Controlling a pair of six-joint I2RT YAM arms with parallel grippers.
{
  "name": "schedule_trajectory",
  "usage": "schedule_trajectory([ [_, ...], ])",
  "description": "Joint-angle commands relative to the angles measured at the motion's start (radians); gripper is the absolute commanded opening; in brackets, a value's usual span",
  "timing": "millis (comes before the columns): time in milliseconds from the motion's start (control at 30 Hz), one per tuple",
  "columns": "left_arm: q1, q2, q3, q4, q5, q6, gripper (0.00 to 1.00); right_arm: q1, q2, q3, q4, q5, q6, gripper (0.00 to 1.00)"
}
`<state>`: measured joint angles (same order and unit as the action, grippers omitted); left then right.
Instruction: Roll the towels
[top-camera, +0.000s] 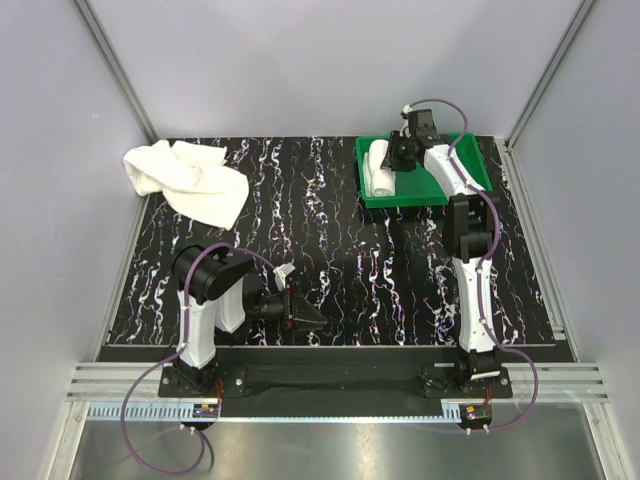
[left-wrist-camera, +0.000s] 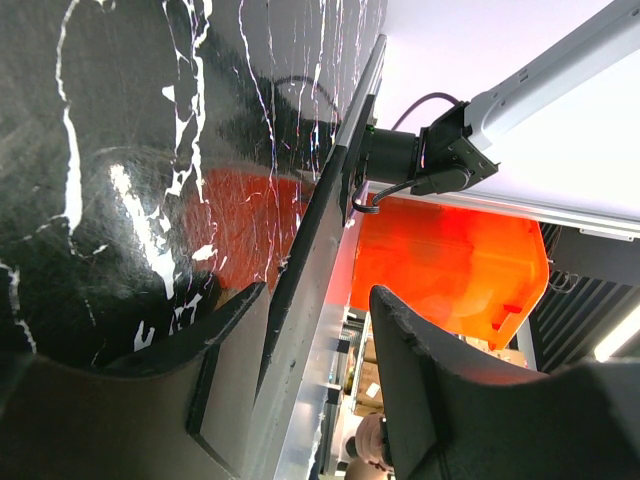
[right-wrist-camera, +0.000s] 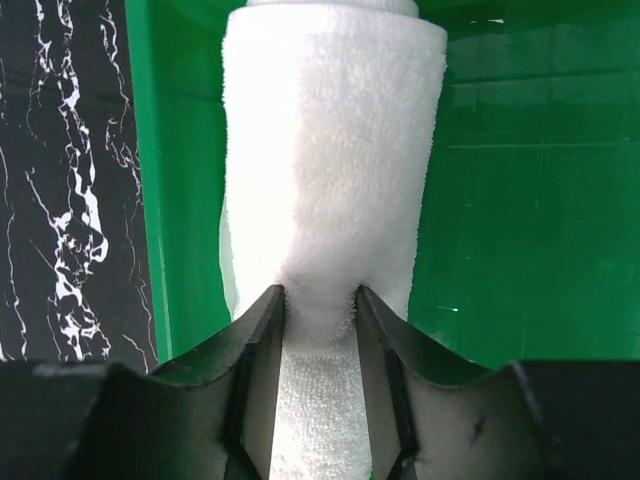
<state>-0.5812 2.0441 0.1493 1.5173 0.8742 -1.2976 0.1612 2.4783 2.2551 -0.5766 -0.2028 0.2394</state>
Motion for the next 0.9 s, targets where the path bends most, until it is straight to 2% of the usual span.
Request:
schedule_trajectory([
  [0,-0.014,0.088,-0.021,0.129,-0.095,0.070,0.54,0.000,-0.047,-0.015,0.043,-0.039,0.024,0.39],
  [233,-0.014,0.093,-0.017,0.127,-0.093,0.070,0.53,0.020,-0.029,-0.038,0.084,-0.090,0.051,0.30],
  [633,-0.014,0.100,-0.010,0.124,-0.092,0.067,0.53,0.103,-0.019,-0.152,0.193,-0.110,0.081,0.28],
  [867,-0.016,0.099,-0.005,0.121,-0.092,0.069,0.52,0.181,-0.038,-0.203,0.210,-0.008,0.055,0.31],
])
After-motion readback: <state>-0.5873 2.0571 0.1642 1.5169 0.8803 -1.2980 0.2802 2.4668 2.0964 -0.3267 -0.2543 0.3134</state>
